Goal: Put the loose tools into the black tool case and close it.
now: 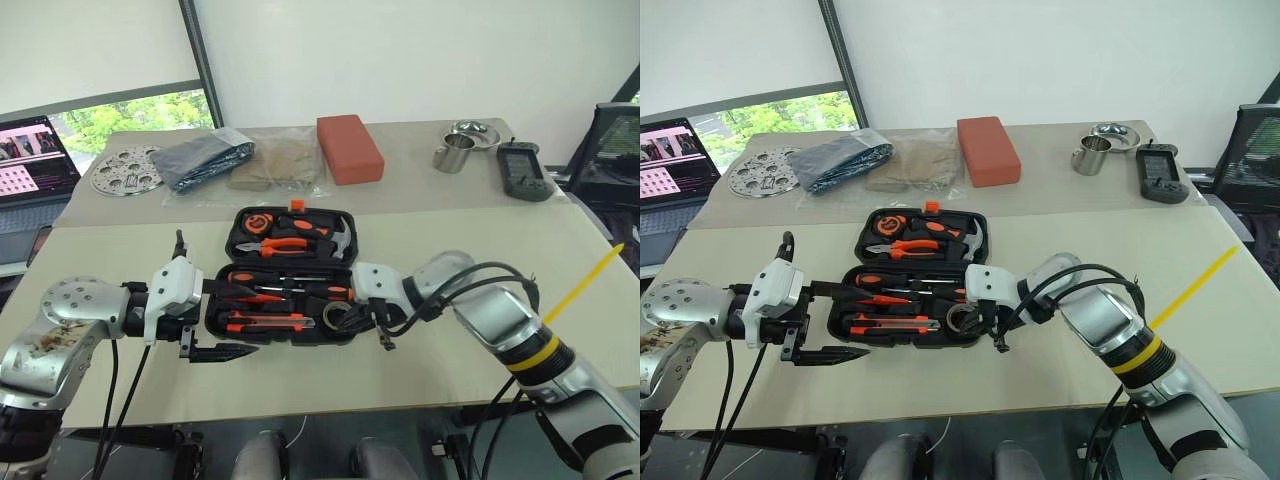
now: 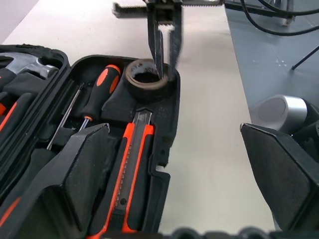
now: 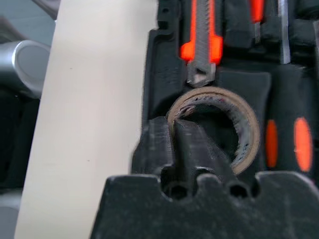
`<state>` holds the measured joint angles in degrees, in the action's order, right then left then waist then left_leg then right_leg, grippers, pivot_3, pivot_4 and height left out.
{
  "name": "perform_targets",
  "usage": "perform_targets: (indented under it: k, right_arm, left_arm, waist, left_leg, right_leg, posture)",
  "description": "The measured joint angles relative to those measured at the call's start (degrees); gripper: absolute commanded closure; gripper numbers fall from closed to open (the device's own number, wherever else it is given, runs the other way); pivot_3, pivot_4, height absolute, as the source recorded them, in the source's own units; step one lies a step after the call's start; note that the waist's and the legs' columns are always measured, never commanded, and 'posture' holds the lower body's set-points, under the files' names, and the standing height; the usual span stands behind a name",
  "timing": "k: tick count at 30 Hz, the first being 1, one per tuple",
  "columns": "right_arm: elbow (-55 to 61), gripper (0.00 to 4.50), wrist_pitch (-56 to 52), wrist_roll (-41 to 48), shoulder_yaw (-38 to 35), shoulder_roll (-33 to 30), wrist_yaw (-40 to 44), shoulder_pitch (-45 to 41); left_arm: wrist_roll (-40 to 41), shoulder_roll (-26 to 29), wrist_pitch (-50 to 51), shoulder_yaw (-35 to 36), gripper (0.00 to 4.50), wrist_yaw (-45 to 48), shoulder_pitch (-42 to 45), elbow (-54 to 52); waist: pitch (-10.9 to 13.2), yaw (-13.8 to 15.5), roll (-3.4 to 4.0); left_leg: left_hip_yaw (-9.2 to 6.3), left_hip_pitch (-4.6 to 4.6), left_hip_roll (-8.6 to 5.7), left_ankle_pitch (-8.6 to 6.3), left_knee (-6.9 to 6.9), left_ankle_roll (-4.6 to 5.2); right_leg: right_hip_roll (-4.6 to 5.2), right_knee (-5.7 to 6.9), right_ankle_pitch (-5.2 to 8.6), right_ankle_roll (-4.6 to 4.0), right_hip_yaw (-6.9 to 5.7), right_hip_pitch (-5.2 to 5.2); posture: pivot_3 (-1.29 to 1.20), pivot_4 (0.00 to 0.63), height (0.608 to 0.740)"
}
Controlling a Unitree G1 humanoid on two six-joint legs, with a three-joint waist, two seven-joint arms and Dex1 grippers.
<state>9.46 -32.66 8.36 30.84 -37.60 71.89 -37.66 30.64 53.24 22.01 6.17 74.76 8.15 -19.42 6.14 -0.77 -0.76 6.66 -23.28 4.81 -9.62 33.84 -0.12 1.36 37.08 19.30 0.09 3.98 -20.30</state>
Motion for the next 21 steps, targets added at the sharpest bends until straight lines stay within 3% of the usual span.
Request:
perform_targets:
  k: [8, 12, 15, 21]
  right_arm:
    - [1.3, 0.07, -1.3, 2.0, -2.4, 0.8, -0.1, 0.0]
    - [-1.8, 0.07, -1.6, 4.2, -8.4, 2.5, -3.0, -1.7]
    - [-14.7, 0.07, 0.6, 4.2, -16.3, 6.6, -10.9, -5.4]
    - [-36.4, 0.07, -2.8, 4.8, -25.3, 12.1, -20.6, -11.8]
  left_arm:
    - [-0.1, -0.6, -0.4, -0.4, 0.00, -0.3, 2.0, 2.6]
    - [-0.5, -4.3, 0.0, -0.3, 0.00, -4.8, 8.4, 9.3]
    - [-3.9, -8.5, 0.4, -0.3, 0.00, -12.4, 15.8, 21.8]
    - [-5.1, -14.3, 3.9, -0.6, 0.00, -15.6, 27.2, 45.0]
  waist:
    - [0.0, 0.0, -0.01]
    - [0.0, 0.3, -0.02]
    - [0.0, 0.4, -0.11]
    - [0.1, 0.0, -0.13]
  left_leg:
    - [0.00, 0.01, -0.01, 0.00, 0.01, 0.00]
    - [-0.01, 0.03, -0.08, 0.00, 0.05, 0.00]
    - [-0.02, 0.08, -0.09, 0.01, 0.08, 0.00]
    - [0.04, -0.10, -0.01, 0.06, 0.05, -0.06]
  right_leg:
    - [0.01, 0.02, 0.00, 0.00, -0.01, 0.01]
    - [0.05, 0.05, 0.00, 0.01, -0.03, 0.04]
    - [0.01, 0.05, -0.03, 0.00, -0.03, 0.09]
    - [-0.09, 0.08, -0.03, 0.00, -0.02, -0.13]
  posture:
    - [0.00, 0.150, 0.740]
    - [0.00, 0.150, 0.740]
    - [0.00, 0.150, 0.740]
    - [0.00, 0.150, 0.740]
